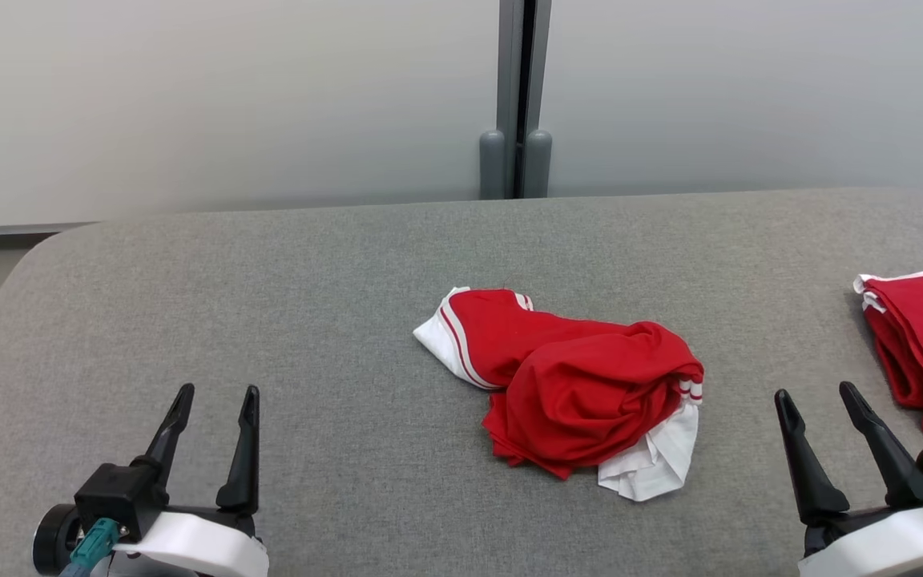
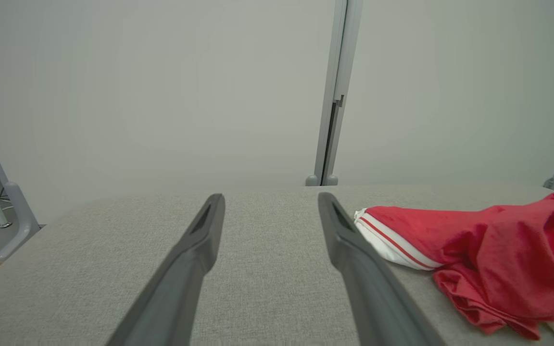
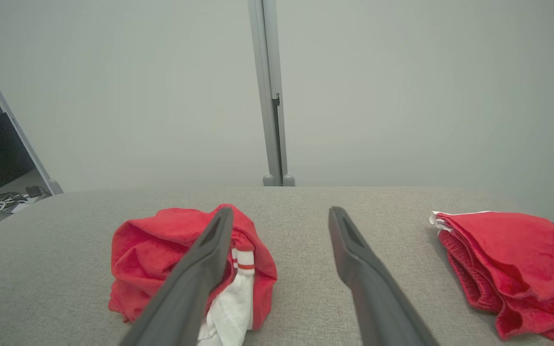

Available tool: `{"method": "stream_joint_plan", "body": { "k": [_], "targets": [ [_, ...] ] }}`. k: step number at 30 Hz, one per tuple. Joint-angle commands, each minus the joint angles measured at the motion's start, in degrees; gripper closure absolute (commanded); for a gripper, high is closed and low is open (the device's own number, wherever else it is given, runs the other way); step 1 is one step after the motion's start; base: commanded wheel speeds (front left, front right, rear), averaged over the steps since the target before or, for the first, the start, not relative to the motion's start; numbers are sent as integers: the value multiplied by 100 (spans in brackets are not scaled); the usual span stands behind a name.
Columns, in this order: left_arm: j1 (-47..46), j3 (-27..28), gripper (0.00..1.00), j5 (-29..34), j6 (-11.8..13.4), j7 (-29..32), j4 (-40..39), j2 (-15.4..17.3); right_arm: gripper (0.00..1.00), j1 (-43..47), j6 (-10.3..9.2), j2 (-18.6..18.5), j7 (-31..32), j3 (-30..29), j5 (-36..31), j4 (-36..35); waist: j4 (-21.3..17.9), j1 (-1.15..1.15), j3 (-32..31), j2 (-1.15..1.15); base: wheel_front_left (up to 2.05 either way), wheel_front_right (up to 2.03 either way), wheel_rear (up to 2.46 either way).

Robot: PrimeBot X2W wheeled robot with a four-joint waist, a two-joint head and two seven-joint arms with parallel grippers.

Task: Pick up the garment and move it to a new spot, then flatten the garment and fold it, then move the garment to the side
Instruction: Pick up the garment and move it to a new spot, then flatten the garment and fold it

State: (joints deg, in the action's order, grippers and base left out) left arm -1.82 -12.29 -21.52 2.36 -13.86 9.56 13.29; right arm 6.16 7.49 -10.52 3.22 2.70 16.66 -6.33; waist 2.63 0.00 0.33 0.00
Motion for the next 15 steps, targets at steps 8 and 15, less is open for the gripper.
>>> {"method": "stream_joint_plan", "body": {
  "k": [8,15],
  "targets": [
    [239,-100,0,11,68,166,-251,90,0,204,0,-45,134,-47,-135,-118,-66,0,-168,0,0,0,0],
    [330,-170,0,-8,92,246,-294,102,0,233,0,-56,227,-76,-166,-213,-74,0,-206,0,0,0,0]
  ]
}}
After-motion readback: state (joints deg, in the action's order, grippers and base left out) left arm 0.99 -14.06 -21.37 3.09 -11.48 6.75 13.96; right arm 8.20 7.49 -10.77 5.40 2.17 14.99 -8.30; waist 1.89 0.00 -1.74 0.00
